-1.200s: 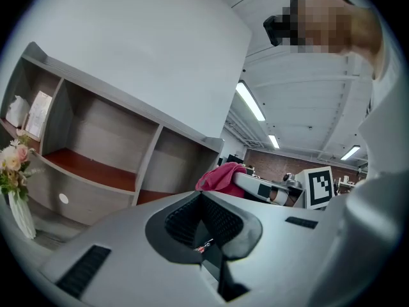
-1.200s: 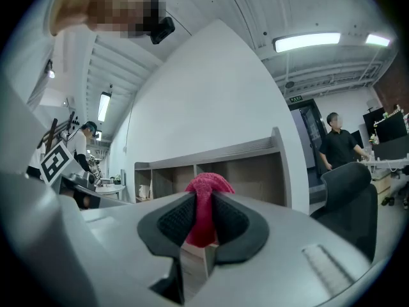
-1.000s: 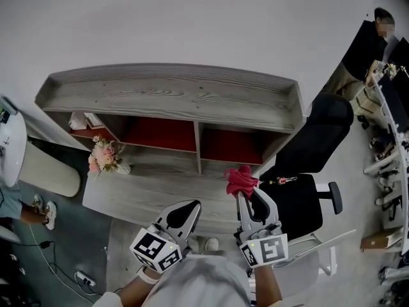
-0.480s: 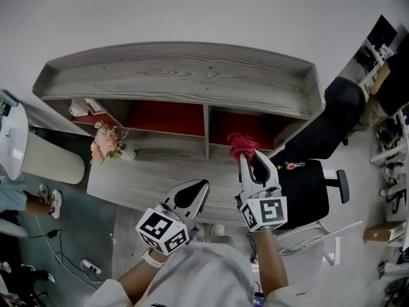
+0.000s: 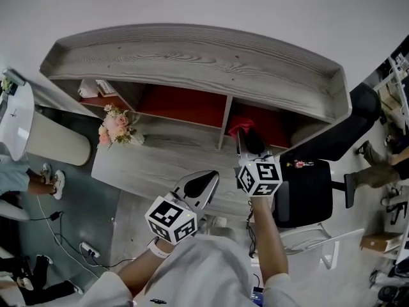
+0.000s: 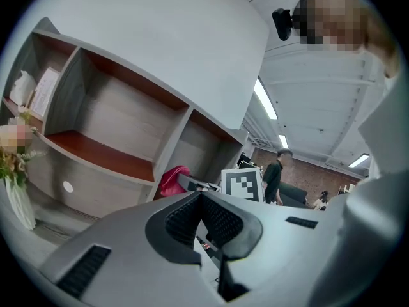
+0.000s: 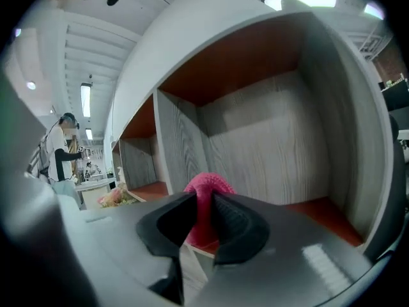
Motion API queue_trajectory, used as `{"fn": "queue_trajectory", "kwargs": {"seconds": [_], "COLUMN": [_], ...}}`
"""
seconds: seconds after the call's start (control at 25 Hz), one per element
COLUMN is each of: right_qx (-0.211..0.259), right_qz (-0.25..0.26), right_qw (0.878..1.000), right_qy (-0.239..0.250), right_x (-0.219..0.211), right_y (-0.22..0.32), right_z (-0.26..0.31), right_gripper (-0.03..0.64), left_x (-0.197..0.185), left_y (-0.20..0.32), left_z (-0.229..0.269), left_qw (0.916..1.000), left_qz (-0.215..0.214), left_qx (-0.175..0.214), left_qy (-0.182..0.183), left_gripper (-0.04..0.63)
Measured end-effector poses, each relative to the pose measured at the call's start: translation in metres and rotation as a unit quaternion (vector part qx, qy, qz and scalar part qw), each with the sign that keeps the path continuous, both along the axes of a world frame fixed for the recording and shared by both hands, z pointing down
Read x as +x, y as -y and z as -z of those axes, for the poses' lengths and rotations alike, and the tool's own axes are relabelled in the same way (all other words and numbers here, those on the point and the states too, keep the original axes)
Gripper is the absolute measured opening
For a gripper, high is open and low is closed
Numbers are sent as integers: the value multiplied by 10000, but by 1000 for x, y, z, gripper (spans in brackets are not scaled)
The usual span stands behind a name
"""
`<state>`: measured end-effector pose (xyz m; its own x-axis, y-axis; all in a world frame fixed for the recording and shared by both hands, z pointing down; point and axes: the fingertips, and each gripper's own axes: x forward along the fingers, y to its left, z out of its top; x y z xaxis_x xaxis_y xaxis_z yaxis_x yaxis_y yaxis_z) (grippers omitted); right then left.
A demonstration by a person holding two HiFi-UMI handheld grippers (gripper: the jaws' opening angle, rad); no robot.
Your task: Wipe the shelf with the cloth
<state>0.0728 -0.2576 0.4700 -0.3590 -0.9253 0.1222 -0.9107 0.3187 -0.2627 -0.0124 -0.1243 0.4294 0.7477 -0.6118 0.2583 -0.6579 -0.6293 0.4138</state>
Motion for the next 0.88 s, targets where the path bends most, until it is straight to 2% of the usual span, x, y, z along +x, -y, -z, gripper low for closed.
{"fn": "queue_trajectory", "kwargs": {"seconds": [0.28, 0.48, 0.56, 0.64, 0.76, 0.88], "right_qx": [-335, -608, -692, -616, -546, -618], "right_qz": [23, -15, -13, -29, -119, -97], "right_qw": [9994, 9980, 9966, 9923, 9797, 9684], "right_qy": [99, -142, -456, -1070, -1924, -2415], "right_x": [-19, -24, -22, -23, -22, -19], "right_y": [25, 36, 36, 35, 35, 37], "right_z": [-36, -50, -56, -57, -57, -60], "right_gripper": [80, 80, 80, 80, 80, 80], "left_x": [-10, -8, -8, -8, -5, -6], "left_y": [8, 9, 10, 11, 10, 7], "left_z": [-12, -17, -18, -18, -18, -19], "left_qw": [9998, 9997, 9997, 9997, 9997, 9997], "left_qz": [112, 63, 79, 72, 20, -3], "left_qx": [-131, -197, -208, -212, -213, -237], "left_qy": [75, 93, 78, 75, 82, 111], "left_gripper": [2, 2, 2, 2, 2, 2]}}
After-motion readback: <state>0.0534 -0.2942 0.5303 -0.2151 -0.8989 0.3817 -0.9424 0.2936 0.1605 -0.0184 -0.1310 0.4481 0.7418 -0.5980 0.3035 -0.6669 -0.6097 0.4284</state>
